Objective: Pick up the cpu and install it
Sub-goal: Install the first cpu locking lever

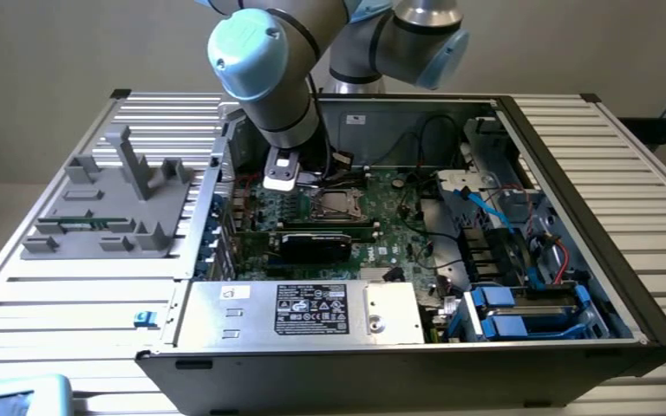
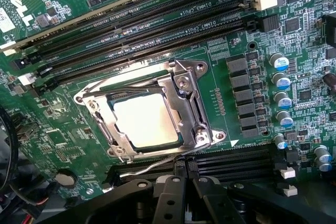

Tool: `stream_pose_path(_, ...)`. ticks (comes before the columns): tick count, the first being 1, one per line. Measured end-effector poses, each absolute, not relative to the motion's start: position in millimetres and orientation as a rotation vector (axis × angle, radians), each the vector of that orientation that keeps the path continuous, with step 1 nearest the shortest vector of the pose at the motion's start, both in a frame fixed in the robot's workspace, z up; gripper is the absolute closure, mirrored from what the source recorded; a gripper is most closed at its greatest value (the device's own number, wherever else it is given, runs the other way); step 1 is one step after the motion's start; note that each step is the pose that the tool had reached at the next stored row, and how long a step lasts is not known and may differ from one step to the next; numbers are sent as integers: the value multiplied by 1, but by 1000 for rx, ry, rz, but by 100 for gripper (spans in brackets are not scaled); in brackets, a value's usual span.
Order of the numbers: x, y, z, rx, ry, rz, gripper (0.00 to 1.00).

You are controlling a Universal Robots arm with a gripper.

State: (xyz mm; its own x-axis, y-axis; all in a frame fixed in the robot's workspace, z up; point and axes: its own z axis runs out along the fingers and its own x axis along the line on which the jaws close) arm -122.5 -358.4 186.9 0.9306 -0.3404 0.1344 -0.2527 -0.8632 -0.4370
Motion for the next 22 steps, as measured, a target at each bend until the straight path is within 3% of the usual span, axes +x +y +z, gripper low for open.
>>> stream_pose_path(22,-121,-360,186,-2660,492,-303,88)
